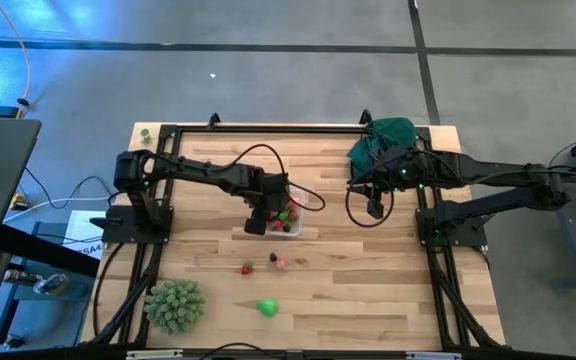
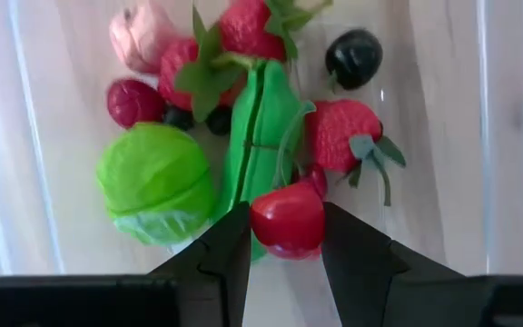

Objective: Pick and placing Produce into tupperware
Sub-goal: Put the red cherry into the transparent container, then put the red strawberry into the transparent container

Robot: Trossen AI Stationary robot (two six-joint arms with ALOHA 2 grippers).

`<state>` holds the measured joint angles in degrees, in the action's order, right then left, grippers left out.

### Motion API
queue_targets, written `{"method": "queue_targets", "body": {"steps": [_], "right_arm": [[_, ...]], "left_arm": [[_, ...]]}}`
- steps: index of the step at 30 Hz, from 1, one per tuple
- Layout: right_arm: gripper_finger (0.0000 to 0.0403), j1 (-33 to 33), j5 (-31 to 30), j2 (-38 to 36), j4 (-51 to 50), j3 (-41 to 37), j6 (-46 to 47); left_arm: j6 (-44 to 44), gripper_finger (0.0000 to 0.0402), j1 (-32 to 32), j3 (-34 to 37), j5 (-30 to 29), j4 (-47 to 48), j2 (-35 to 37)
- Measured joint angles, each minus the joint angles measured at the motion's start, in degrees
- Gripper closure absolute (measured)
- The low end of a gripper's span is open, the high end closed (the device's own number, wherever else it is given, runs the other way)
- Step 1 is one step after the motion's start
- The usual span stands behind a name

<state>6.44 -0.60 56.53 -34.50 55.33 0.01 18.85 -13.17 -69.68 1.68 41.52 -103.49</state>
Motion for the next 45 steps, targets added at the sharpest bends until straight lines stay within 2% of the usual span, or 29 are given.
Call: {"method": "queue_targets", "body": {"steps": [15,24,28,35,38,42,45], "right_arm": [[0.0334,-0.02,0.0,0.02,0.01,0.0,0.0],[0.0334,-0.01,0.0,0.02,0.02,0.0,0.0],[0.0334,0.0,0.0,0.02,0.02,0.0,0.0],[0.0334,0.0,0.0,0.0,0.0,0.0,0.0],[0.0334,-0.02,0.0,0.01,0.02,0.0,0.0],[0.0334,-0.01,0.0,0.01,0.02,0.0,0.0],[0.0334,0.0,0.0,0.0,0.02,0.0,0.0]], "left_arm": [[0.39,0.0287,0.0,-0.01,-0.81,-0.82,-0.65],[1.11,0.023,0.0,-0.01,-1.55,-0.81,-0.65],[1.46,0.0221,0.0,-0.01,-0.73,-0.1,0.18],[-0.44,0.022,0.2,-0.01,0.26,3.92,8.59],[-3.42,0.022,1.64,-0.01,-1.63,6.86,13.59],[-7.89,0.022,6.32,-0.03,-4.71,10.13,19.63],[-11.71,0.022,12.25,-0.05,-6.77,11.04,21.91]]}}
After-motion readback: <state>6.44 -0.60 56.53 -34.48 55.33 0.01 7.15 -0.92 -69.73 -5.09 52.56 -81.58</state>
